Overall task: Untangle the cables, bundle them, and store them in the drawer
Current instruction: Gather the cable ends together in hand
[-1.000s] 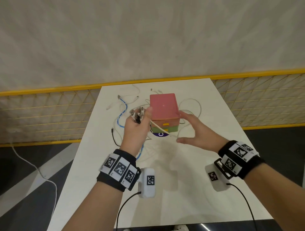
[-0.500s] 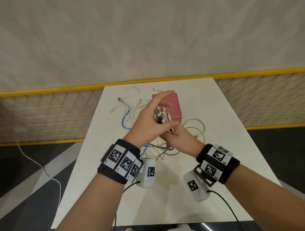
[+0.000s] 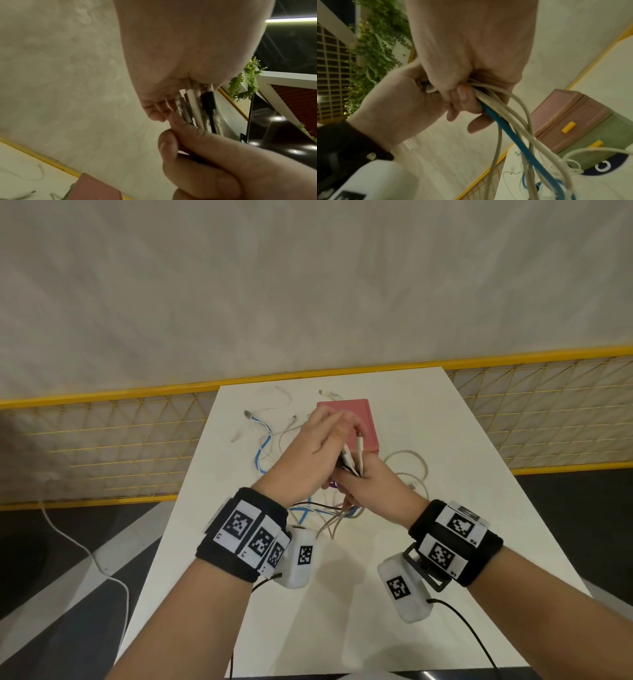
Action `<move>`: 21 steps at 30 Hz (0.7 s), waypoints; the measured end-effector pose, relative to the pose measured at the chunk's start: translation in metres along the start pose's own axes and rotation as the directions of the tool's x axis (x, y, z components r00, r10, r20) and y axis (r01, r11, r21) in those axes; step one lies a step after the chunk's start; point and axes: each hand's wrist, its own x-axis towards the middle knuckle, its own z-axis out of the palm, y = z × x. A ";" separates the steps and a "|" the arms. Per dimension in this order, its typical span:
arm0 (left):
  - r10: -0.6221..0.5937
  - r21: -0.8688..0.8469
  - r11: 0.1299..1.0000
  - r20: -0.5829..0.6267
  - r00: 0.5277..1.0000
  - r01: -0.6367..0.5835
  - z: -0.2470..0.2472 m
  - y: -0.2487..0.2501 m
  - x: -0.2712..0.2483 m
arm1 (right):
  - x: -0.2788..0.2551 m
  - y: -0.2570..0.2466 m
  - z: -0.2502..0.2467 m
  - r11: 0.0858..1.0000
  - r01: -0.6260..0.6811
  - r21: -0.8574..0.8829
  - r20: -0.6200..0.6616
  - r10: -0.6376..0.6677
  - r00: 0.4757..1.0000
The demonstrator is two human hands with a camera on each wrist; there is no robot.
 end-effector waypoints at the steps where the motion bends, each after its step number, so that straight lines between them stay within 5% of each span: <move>1: -0.003 0.004 1.000 0.026 1.000 0.003 0.001 0.001 0.000 | 0.000 -0.002 0.000 1.000 0.008 0.002 -0.009 -0.008 1.000; 5: 0.098 0.244 0.965 -0.012 0.995 -0.092 0.006 -0.002 0.005 | 0.002 -0.013 -0.001 0.999 0.032 0.026 0.036 -0.033 0.999; 13: 0.226 0.253 0.945 -0.055 0.973 -0.206 -0.005 0.006 0.018 | 0.008 -0.019 -0.005 0.992 0.036 0.119 0.046 -0.042 0.998; 18: -0.003 0.052 0.998 -0.361 0.933 0.023 -0.030 -0.002 0.026 | -0.001 -0.004 -0.020 0.989 0.095 -0.109 0.051 -0.090 0.995; 19: 0.002 0.117 0.992 -0.376 0.927 0.045 -0.033 -0.007 0.025 | -0.002 -0.004 -0.023 0.985 0.101 -0.141 0.027 -0.098 0.995; 21: 0.214 0.461 0.887 -0.397 0.893 -0.007 -0.032 -0.016 0.023 | 0.001 -0.004 -0.025 0.980 0.091 -0.178 -0.028 -0.098 0.995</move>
